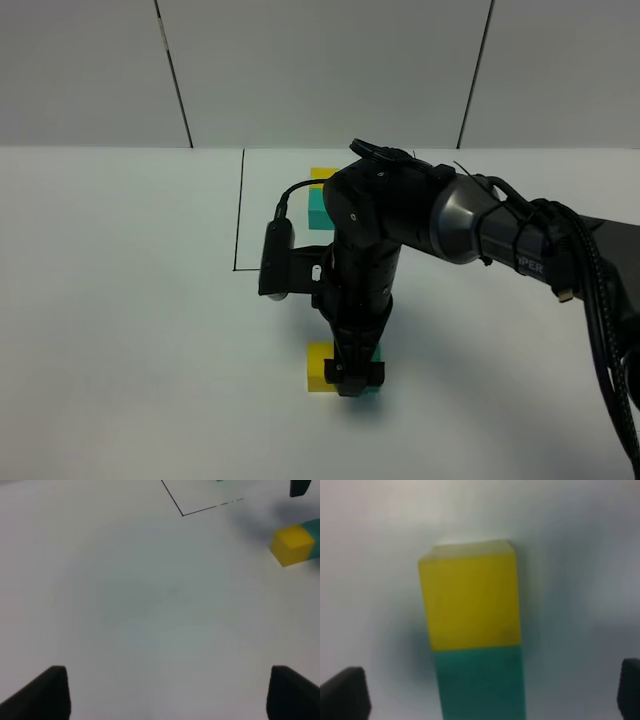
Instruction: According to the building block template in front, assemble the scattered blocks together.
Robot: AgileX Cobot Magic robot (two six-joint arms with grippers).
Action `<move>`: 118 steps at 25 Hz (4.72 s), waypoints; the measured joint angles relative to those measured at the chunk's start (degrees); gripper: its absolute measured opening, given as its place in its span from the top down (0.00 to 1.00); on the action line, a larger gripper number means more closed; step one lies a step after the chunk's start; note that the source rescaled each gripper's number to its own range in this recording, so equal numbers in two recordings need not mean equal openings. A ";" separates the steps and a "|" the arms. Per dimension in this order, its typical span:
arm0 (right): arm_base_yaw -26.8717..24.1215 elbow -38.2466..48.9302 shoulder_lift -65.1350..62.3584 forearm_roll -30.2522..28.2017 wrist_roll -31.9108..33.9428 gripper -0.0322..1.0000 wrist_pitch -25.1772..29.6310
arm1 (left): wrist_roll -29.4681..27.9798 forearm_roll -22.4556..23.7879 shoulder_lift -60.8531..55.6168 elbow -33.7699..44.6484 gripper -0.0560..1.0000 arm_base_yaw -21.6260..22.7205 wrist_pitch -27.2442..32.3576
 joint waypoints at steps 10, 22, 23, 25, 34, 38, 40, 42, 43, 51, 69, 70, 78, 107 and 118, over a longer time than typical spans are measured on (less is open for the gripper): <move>0.37 0.00 3.99 0.89 -0.49 0.00 -2.96 | 0.00 0.00 0.00 0.00 0.26 0.00 0.00; 0.37 0.00 5.56 2.75 -0.54 0.00 -3.23 | -0.10 0.00 0.00 0.00 0.26 0.00 0.00; 0.37 0.00 5.56 2.75 -0.54 0.00 -3.23 | -0.10 0.00 0.00 0.00 0.26 0.00 0.00; 0.37 0.00 5.56 2.75 -0.54 0.00 -3.23 | -0.10 0.00 0.00 0.00 0.26 0.00 0.00; 0.37 0.00 5.56 2.51 -0.49 0.82 -2.12 | -0.10 0.00 0.00 0.00 0.26 0.00 0.00; 0.37 -0.02 5.56 2.52 -0.43 0.96 -1.73 | -0.10 0.00 0.00 0.00 0.26 0.00 0.00; 0.37 -0.02 5.56 2.64 -0.15 0.96 -1.52 | -0.10 0.00 0.00 0.00 0.26 0.00 0.00; 0.37 -0.02 5.56 2.78 0.88 0.96 -1.13 | -0.10 0.00 0.00 0.00 0.26 0.00 0.00; 0.37 -0.02 5.41 2.78 1.89 0.96 -0.83 | -0.10 0.00 0.00 0.00 0.26 0.00 0.00; 0.19 -0.07 -2.18 2.49 26.95 0.96 -0.42 | -0.10 0.00 0.00 0.00 0.26 0.00 0.00; -0.73 -0.07 2.90 0.63 77.10 0.96 -11.47 | -0.05 0.00 0.00 0.00 0.26 0.00 0.00; -0.73 -0.07 3.35 0.02 77.55 0.96 -11.34 | -0.05 0.00 0.00 0.00 0.26 0.00 0.00; -0.78 -0.07 4.86 -1.78 78.63 0.96 -10.80 | -0.05 0.00 0.00 0.00 0.26 0.00 0.00; -1.89 -0.07 2.47 -1.98 77.63 0.00 -8.93 | -0.16 0.00 0.00 0.00 0.26 0.00 0.00; -19.21 3.97 -12.59 2.38 65.81 0.00 -4.14 | -0.16 0.00 0.00 0.00 0.26 0.00 0.00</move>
